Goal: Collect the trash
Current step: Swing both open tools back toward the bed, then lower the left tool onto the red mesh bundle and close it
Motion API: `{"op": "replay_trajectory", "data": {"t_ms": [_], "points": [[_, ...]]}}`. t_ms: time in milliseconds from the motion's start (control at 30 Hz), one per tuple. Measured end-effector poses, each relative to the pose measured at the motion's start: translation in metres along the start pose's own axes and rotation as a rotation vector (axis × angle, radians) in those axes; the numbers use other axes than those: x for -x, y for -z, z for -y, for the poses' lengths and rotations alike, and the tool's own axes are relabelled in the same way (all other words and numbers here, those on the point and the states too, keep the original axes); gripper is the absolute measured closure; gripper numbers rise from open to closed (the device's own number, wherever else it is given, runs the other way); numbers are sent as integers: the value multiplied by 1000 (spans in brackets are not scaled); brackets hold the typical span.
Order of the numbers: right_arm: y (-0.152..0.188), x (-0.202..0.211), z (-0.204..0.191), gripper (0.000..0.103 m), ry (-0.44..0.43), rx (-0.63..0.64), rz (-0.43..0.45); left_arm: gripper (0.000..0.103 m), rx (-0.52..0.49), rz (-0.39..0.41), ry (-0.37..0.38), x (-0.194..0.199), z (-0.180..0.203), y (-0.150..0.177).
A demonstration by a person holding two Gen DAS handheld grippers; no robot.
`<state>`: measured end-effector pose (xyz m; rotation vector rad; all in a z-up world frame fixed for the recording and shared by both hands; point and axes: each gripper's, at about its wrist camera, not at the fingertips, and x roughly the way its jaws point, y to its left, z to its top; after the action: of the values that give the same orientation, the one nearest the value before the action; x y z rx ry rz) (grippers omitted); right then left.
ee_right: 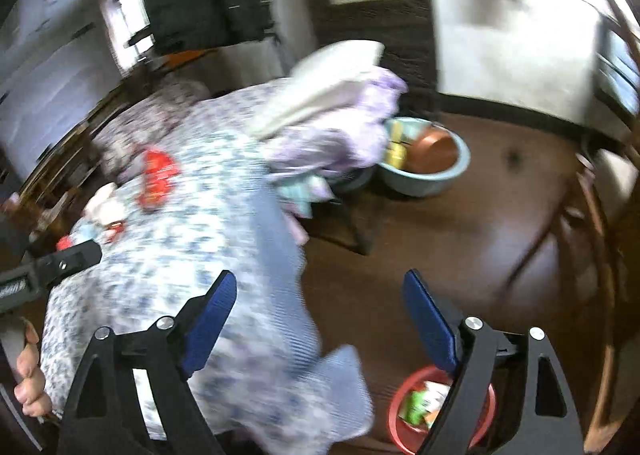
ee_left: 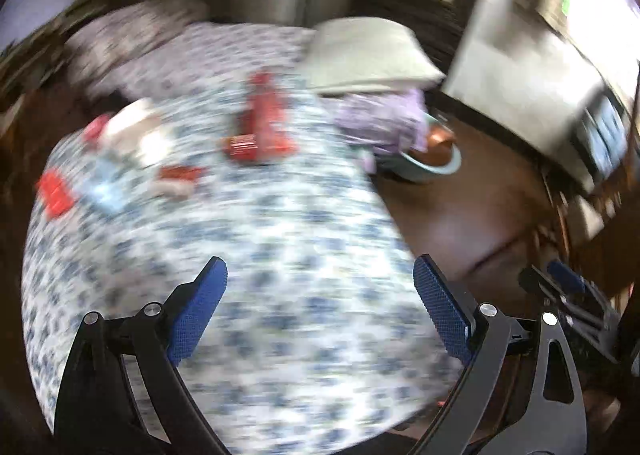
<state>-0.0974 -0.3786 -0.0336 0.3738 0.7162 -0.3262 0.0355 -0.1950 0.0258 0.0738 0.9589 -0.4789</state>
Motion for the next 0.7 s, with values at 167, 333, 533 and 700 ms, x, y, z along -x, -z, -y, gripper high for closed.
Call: {"op": "replay_trajectory", "data": {"t_ms": [167,333,533,700], "points": [[-9,-37,-84,16,-70,64,-39,12,126,28,-135,9,-87,-2],[2,-67,-152,16,-97,99,-75,12,223,35,-223,-1,-150,2],[11,-101,-198,16,-102,49,-121,12,315,51,-222,-1,-200,-2],[13,-121,-213,16,-117,27,-116,12,421,38,-244,-1,-240,6]]}}
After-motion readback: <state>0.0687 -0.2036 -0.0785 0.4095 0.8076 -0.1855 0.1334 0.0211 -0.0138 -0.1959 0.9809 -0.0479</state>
